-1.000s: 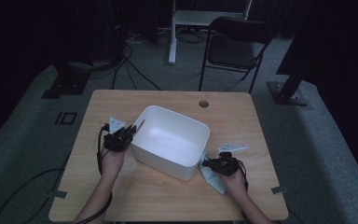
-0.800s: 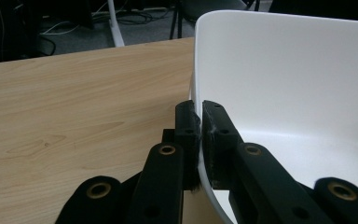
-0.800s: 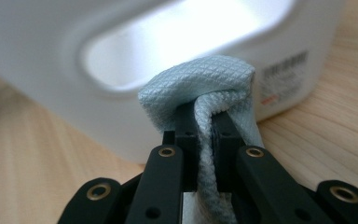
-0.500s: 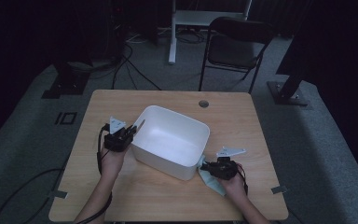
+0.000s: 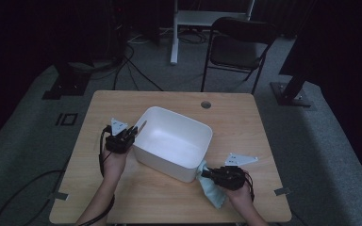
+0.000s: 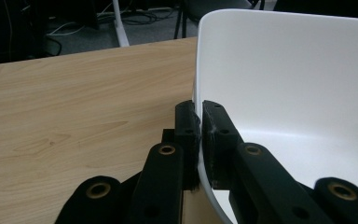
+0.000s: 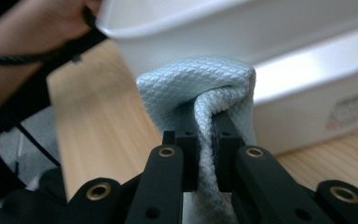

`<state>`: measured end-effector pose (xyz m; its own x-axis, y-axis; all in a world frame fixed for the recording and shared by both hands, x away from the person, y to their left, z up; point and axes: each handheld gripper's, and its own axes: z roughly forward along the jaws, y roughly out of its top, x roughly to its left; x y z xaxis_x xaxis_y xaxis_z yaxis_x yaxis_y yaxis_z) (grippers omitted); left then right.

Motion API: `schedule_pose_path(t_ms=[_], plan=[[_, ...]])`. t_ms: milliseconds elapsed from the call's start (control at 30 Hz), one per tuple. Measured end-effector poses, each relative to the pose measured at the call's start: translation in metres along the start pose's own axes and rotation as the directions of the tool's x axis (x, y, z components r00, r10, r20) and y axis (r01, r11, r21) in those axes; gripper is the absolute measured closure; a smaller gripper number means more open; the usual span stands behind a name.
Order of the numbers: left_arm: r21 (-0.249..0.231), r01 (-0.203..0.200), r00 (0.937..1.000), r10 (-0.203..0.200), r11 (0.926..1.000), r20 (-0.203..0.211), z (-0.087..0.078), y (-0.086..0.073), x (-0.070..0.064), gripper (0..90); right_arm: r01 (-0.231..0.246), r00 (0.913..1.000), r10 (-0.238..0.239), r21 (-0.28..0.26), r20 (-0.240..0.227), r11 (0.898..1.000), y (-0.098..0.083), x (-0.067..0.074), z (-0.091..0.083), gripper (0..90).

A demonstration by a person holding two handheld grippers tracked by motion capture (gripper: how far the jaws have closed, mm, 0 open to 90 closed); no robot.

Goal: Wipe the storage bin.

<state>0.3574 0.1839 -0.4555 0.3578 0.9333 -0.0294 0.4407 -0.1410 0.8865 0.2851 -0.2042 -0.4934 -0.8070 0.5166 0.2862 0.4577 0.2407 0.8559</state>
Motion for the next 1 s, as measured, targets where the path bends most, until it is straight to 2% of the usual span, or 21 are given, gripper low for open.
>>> schedule_pose_path(t_ms=[67, 100, 167, 233, 433, 767, 1000], plan=[[0.0, 0.0, 1.0, 0.0, 1.0, 0.0, 0.0, 0.0, 0.0, 85.8, 0.001, 1.0, -0.001, -0.015, -0.009, 1.0, 0.001, 0.002, -0.002, 84.6], [0.0, -0.001, 0.9999, 0.001, 1.0, 0.011, 0.0, 0.0, 0.001, 85.7, 0.009, 0.9997, -0.01, -0.046, -0.022, 0.999, 0.005, 0.008, -0.007, 84.5], [0.008, -0.006, 0.9997, 0.006, 1.0, 0.023, 0.0, 0.001, 0.001, 85.6, 0.022, 0.9997, -0.023, -0.062, -0.012, 0.998, 0.008, 0.012, -0.009, 84.4], [0.011, -0.002, 0.9992, 0.002, 0.9999, 0.04, 0.001, 0.001, 0.003, 85.4, 0.027, 0.9996, -0.027, -0.051, -0.004, 0.998, 0.009, 0.012, -0.006, 84.4], [0.013, -0.013, 0.9987, 0.012, 0.9998, 0.05, 0.0, 0.001, 0.003, 85.4, 0.005, 0.9997, -0.005, -0.004, 0.022, 1.0, -0.001, 0.007, 0.004, 84.5], [0.014, -0.012, 0.999, 0.011, 0.9998, 0.044, 0.0, 0.001, 0.002, 85.5, -0.025, 0.999, 0.023, 0.051, 0.038, 0.998, -0.014, -0.003, 0.016, 84.5], [0.015, -0.014, 0.999, 0.014, 0.9998, 0.043, 0.0, 0.001, 0.002, 85.6, -0.056, 0.9967, 0.05, 0.101, 0.063, 0.993, -0.022, -0.013, 0.025, 84.6]])
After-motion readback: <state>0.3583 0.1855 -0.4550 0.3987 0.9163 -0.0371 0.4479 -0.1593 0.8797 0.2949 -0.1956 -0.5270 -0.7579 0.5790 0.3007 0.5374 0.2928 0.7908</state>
